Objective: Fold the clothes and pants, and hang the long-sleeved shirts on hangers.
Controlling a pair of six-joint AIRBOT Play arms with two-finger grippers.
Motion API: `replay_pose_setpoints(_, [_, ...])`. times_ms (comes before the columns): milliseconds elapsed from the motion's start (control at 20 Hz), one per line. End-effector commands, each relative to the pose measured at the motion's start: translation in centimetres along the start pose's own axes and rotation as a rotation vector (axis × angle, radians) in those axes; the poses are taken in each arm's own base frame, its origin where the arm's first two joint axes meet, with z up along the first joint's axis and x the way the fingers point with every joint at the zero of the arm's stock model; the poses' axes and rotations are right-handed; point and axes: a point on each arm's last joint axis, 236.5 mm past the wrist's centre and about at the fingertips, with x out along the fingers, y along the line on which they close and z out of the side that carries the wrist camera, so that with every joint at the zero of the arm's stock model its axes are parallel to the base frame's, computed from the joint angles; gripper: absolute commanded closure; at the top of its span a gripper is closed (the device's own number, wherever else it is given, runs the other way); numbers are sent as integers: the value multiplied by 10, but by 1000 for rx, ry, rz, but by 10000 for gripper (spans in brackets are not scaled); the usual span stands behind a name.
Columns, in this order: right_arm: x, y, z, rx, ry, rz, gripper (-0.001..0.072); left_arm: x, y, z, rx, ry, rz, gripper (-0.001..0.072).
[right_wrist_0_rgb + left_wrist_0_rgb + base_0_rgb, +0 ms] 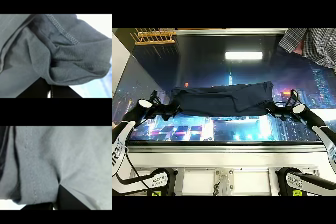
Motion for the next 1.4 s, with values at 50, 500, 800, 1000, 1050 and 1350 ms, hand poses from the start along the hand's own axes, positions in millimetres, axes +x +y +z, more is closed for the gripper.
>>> replay_pose_setpoints(50, [-26, -3, -29, -185, 110, -52, 695, -33, 41, -7, 89, -6, 120, 700])
replay_pose_setpoints(500, [-88, -18, -136, -292, 349, -112, 685, -64, 69, -60, 159, -49, 134, 699])
replay_pose_setpoints(800, [-134, 10, -109, -351, 270, -66, -1, -111, 26, -49, 248, -83, 77, 137])
replay_pose_setpoints(1000, [-149, -9, -33, -305, 173, -75, -1, -137, -5, -35, 312, -158, 37, 702])
replay_pose_setpoints(1050, [-143, -21, -22, -280, 191, -59, -1, -138, -13, -35, 335, -169, 27, 699])
replay_pose_setpoints(1350, [-64, -45, -23, -128, 366, 230, -2, -94, -61, -83, 504, -43, -21, 699])
